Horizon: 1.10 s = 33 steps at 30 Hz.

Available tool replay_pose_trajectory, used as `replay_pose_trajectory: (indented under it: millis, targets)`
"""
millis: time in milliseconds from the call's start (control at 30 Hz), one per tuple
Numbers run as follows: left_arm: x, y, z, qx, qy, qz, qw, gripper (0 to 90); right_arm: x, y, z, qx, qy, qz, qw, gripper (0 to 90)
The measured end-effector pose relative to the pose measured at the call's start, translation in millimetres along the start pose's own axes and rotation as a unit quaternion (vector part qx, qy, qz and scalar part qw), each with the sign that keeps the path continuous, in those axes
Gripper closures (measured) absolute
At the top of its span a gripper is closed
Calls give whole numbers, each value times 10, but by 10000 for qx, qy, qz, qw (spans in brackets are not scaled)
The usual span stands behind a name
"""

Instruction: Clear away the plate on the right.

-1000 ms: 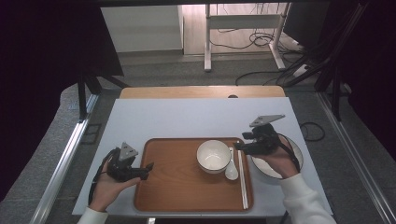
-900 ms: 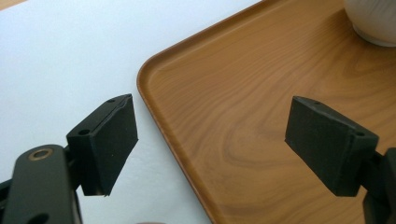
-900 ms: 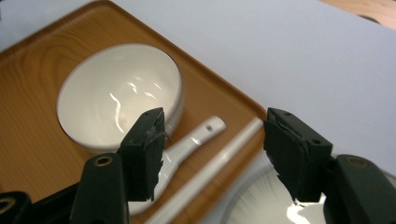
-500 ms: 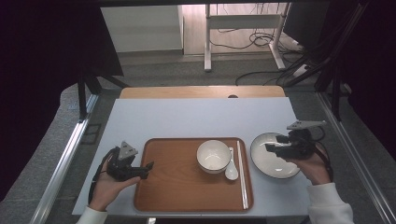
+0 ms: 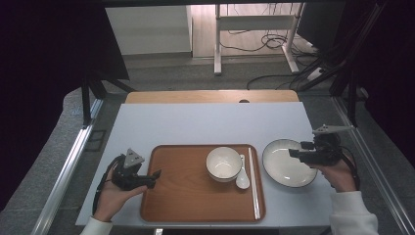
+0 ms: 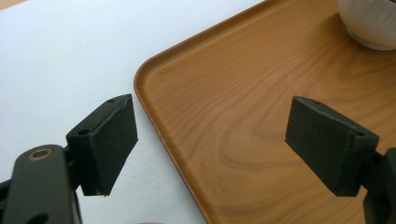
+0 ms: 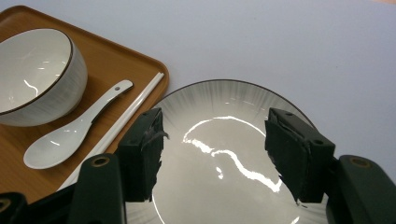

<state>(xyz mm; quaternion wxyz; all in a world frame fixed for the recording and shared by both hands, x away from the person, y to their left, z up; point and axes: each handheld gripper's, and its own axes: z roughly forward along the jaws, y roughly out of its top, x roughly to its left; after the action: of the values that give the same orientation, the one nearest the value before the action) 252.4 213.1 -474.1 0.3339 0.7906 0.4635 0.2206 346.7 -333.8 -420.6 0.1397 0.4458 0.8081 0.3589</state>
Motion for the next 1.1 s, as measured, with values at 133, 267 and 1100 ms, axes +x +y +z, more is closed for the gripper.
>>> replay_pose_trajectory:
  millis: [133,267,1100]
  targets:
    - [2,-1,3,4,5,-6,10000,164,-73,-25,-16,78,-28,68,9999,370]
    - [-10,-1,9,16,2,16,10000,164,-161,-66,-22,134,-135,140,9997,367]
    - [-6,-11,16,-4,10,-26,10000,164,-595,-337,155,700,-420,816,9933,369]
